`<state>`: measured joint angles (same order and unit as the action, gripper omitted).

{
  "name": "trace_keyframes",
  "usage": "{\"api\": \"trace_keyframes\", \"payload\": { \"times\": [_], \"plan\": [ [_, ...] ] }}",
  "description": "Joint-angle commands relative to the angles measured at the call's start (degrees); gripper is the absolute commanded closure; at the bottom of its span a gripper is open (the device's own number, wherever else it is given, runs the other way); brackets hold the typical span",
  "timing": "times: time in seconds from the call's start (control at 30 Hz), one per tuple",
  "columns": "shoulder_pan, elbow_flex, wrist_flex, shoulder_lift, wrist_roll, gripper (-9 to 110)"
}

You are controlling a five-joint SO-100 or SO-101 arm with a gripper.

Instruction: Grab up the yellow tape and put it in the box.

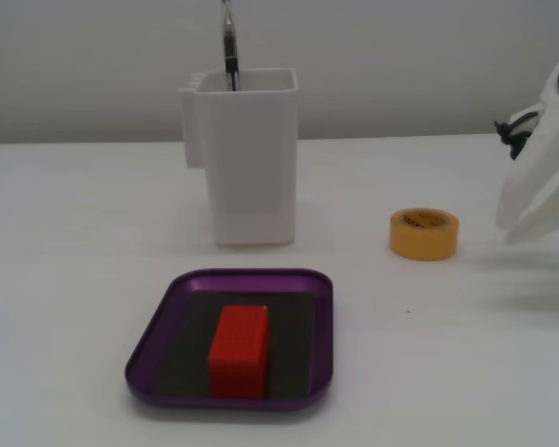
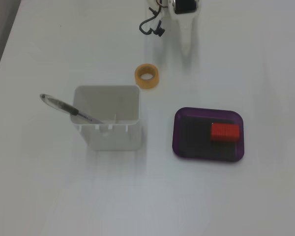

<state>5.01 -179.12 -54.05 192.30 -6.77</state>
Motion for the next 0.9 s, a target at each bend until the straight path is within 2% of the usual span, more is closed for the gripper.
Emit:
{"api": "trace_keyframes", "payload": {
  "times": [0.0, 0.73, 0.87],
  "plan": [
    [0.2, -1.2, 0.7, 5.9, 7.7, 101],
    [0.0, -0.6, -0.1, 5.9, 7.6, 101],
    [-4.0, 5.1, 0.7, 5.8, 7.5, 101]
  ]
}}
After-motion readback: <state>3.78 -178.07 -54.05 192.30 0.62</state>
